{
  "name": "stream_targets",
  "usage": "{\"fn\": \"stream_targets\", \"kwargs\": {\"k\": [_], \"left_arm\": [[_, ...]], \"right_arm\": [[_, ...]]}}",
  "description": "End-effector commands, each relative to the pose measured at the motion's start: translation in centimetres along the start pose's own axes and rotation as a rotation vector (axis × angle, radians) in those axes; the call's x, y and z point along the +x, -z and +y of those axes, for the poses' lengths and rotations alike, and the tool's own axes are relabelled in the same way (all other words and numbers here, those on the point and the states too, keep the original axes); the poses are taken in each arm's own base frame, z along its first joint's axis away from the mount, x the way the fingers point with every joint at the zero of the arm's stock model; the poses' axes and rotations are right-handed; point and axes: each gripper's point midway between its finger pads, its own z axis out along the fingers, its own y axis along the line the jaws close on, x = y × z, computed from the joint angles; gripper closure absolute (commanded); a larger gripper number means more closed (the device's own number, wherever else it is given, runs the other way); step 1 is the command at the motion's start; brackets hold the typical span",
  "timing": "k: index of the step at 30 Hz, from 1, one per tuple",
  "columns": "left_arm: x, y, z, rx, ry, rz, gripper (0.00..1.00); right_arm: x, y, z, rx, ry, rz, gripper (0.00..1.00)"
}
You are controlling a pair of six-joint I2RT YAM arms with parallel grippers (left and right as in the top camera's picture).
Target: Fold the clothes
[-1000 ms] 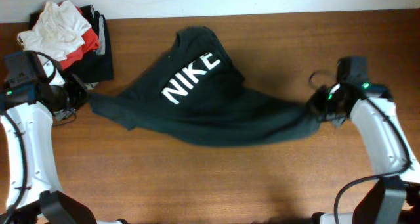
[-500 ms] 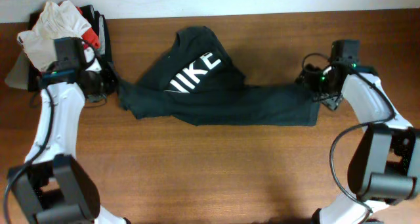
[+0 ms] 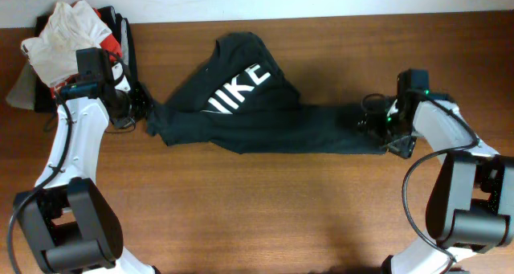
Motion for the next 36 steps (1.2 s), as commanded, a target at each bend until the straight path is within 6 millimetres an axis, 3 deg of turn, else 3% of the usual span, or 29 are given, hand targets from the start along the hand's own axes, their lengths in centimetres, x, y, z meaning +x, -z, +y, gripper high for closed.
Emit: {"fn": "stream_targets", "kwargs": {"k": [1,4,6,8,10,11,16,21,24,29,33,36], "left_arm": [[-0.6,0.2,-0.2,-0.002,0.004,-0.014,0.99],[-0.6,0.2,-0.2,-0.002,0.004,-0.015,0.99],[-0.6,0.2,-0.2,-0.002,0.004,-0.015,0.99],[-0.6,0.2,-0.2,-0.002,0.004,-0.014,0.99],[-0.6,0.2,-0.2,-0.002,0.004,-0.015,0.99],[-0.6,0.2,-0.2,-0.002,0.005,-0.014,0.99],[-0.4,0.4,-0.2,-0.002,0.005,-0.009,0.99],[0.4,3.1,-0.7,0.0,-0.023,-0.017,0.99],[0.9,7.5,-1.8,0.02,-0.041,-0.078,0.99],[1.6,16.8,-4.3,0.094,-0.099,-0.291,0.99],[1.9,23.4,-6.2,0.173,-0.12,-0.492,0.99],[1.2,24.0,-6.6,0.192,-0.113,-0.528,0.99]], "right_arm": [[1.2,-1.3,0.0,-0.012,0.021,0.008,0.09],[1.4,-1.6,0.6,-0.017,0.043,0.002,0.21],[1.6,-1.8,1.4,-0.022,0.067,-0.003,0.35],[1.8,-1.8,1.9,-0.017,0.067,-0.006,0.53],[1.7,-1.9,1.6,0.023,0.027,-0.022,0.89],[1.7,-1.9,1.5,0.03,0.01,-0.024,0.96],[1.3,0.5,1.1,0.028,-0.043,-0.034,0.96],[1.2,7.8,1.7,-0.011,-0.044,-0.123,0.96],[2.4,14.8,2.3,-0.082,-0.024,-0.261,0.96],[5.6,22.0,1.9,-0.173,-0.015,-0.422,0.96],[5.6,24.4,2.3,-0.23,-0.031,-0.508,0.96],[3.4,23.5,3.2,-0.239,-0.047,-0.512,0.96]]}}
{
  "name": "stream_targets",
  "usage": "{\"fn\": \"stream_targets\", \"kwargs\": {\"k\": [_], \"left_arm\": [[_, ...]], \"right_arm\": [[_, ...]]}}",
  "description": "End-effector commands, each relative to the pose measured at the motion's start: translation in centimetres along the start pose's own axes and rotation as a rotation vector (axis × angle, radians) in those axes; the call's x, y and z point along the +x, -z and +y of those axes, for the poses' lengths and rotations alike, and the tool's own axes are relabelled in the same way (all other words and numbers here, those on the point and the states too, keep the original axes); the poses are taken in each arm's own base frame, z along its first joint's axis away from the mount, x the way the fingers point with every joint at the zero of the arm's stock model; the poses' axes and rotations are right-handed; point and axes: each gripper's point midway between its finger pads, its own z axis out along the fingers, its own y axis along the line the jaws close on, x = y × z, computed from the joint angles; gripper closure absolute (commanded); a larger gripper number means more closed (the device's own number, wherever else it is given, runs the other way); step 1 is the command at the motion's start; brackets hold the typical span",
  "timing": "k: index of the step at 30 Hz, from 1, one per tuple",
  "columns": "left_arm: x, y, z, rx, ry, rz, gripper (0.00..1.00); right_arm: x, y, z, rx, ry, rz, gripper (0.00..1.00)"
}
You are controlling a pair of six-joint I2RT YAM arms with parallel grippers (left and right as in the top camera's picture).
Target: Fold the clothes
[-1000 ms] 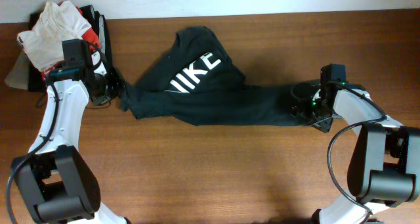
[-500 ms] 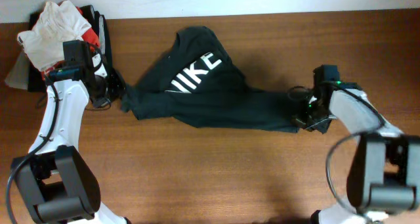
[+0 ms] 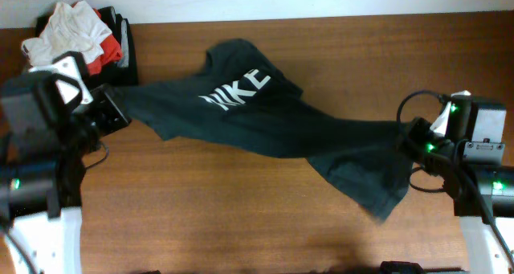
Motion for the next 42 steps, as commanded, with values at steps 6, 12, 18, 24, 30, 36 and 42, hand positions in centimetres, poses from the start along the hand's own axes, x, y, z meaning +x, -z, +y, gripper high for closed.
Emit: {"fn": "stream_targets", "kwargs": {"k": [6,12,18,24,30,36,42], "left_arm": [[1.3,-6.6,3.4,-0.111,0.069,0.13,0.99],[6.6,-15.7,8.5,-0.232,0.128,0.371,0.99],[11.6,-20.5,11.8,-0.294,0.168,0.534,0.99],[11.8,-21.0,12.0,-0.294,0.168,0.536,0.99],[11.8,-21.0,12.0,-0.295,0.168,0.537,0.99],[11.8,-21.0,12.0,-0.295,0.168,0.537,0.99],[11.8,-21.0,12.0,-0.294,0.168,0.538,0.99]], "right_arm": [[-1.2,-10.4,-0.8,0.09,-0.049,0.145,0.96],[1.8,-19.2,-1.6,0.071,-0.035,0.337,0.94],[1.8,-21.6,-1.9,0.05,0.055,0.345,0.09],[1.1,-20.6,-2.2,0.063,0.071,0.366,0.18],[0.9,-20.8,-2.0,0.057,0.072,0.355,0.48],[-2.0,-23.1,-0.8,0.006,0.038,0.226,0.96],[-3.6,-28.1,-0.7,-0.04,0.04,0.132,0.91]]}}
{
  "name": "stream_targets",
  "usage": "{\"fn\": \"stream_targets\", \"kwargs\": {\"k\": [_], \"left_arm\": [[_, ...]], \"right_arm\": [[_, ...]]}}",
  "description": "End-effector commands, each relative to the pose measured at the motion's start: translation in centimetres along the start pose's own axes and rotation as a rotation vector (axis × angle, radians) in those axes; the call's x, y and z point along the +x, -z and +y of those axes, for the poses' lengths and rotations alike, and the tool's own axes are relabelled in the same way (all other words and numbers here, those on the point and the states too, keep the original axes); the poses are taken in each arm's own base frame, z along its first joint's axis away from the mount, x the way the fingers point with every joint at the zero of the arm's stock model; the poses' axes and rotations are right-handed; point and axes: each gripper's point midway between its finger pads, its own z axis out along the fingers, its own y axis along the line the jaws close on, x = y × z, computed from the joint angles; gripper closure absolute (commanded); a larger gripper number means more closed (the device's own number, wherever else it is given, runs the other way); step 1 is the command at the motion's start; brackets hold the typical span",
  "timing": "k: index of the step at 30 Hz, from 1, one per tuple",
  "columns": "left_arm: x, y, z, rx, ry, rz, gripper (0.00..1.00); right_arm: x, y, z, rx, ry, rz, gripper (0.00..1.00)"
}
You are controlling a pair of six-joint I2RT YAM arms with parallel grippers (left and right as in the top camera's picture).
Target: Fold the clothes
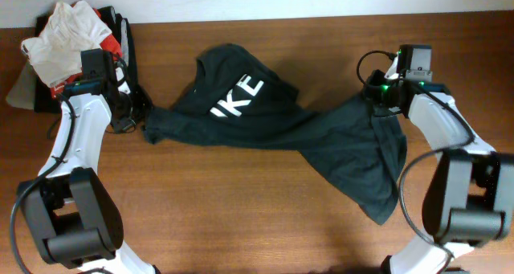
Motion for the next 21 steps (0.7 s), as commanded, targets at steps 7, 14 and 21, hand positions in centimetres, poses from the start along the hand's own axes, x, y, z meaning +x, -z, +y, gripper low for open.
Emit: {"fn": "stream_targets", "kwargs": {"k": [7,14,21], "left_arm": [[0.2,-0.2,-0.5,-0.003,-0.005,0.005,0.99],[0.4,-0.2,-0.6,-0.004,-0.012,0.009,0.99],[0.6,-0.2,-0.7,-0.004,-0.015,0.014,0.99]], "right_arm": [[-2.1,-2.9,-2.8,0.071,-0.002,-0.045,0.04],[-3.4,3.6,-2.5,0.141,-0.042,0.141,0.03],[1.8,5.6,0.9,0.097,0.049,0.371,0.04]]}}
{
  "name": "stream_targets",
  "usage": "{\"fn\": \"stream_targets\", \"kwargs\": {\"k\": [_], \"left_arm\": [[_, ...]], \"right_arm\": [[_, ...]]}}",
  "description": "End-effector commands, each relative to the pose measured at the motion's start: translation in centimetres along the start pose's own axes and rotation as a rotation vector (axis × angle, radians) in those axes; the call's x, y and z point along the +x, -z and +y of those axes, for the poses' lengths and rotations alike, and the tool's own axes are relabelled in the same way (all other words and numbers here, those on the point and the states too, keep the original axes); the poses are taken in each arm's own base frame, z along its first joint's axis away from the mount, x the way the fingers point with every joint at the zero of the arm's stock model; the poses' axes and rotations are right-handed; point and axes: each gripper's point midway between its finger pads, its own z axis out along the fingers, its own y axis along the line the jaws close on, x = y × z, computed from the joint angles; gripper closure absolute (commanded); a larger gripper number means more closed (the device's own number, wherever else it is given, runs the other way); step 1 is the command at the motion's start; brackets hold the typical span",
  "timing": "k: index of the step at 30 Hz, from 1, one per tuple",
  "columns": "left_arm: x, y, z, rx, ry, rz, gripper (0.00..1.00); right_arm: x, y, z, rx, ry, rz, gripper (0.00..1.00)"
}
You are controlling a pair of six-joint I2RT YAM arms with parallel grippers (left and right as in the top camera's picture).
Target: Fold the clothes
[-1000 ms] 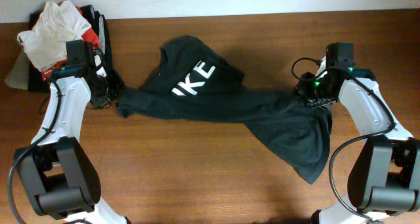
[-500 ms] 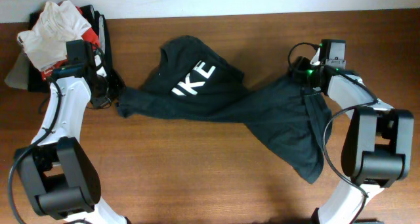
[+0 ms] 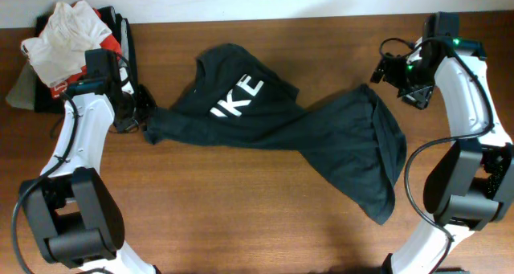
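A black T-shirt (image 3: pixel 321 137) with white lettering (image 3: pixel 238 97) lies crumpled across the middle of the wooden table (image 3: pixel 225 218). Its right part fans out toward the front right. My left gripper (image 3: pixel 144 116) is shut on the shirt's left end, low at the table. Beyond the shirt's upper right corner, my right gripper (image 3: pixel 389 70) is apart from the cloth and looks open, with nothing in it.
A pile of clothes (image 3: pixel 68 33), white, red and dark, sits at the back left corner just behind my left arm. The table's back edge runs close behind both grippers.
My right gripper was at the shirt's upper right corner; now it is off the cloth, farther back and to the right. The shirt and my left gripper have hardly moved.
The shirt first lay as a narrow bunched strip between both grippers. Then both held it raised and stretched wide. Then it was down on the table again with its right part spread out. Now only the left gripper holds it.
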Motion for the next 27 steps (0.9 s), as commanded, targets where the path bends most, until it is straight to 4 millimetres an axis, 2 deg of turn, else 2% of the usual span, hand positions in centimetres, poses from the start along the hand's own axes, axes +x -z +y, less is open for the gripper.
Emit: {"fn": "stream_targets", "kwargs": {"k": [1,5,6,11,21,24,27], "left_arm": [[0.0,-0.1,-0.1,-0.005,0.001,0.0,0.99],[0.1,-0.1,-0.1,-0.006,0.002,0.003,0.99],[0.1,-0.1,0.0,-0.007,0.003,0.004,0.99],[0.2,-0.1,0.0,-0.008,0.003,0.006,0.99],[0.2,-0.1,0.0,-0.009,0.003,0.006,0.99],[0.1,-0.1,0.0,-0.009,0.003,0.006,0.99],[0.1,-0.1,0.1,-0.014,0.003,0.003,0.99]], "right_arm": [[3.4,-1.0,2.3,-0.006,0.103,0.097,0.05],[5.5,-4.0,2.0,0.072,-0.01,0.118,0.07],[6.1,-5.3,1.9,0.074,-0.054,0.117,0.08],[6.7,-8.4,1.3,0.035,-0.085,0.095,0.14],[5.8,-9.2,0.2,0.082,-0.103,0.037,0.28],[5.5,-9.1,-0.7,0.134,-0.141,0.01,0.29],[5.0,-9.2,-0.4,0.119,-0.143,-0.011,0.29]]}}
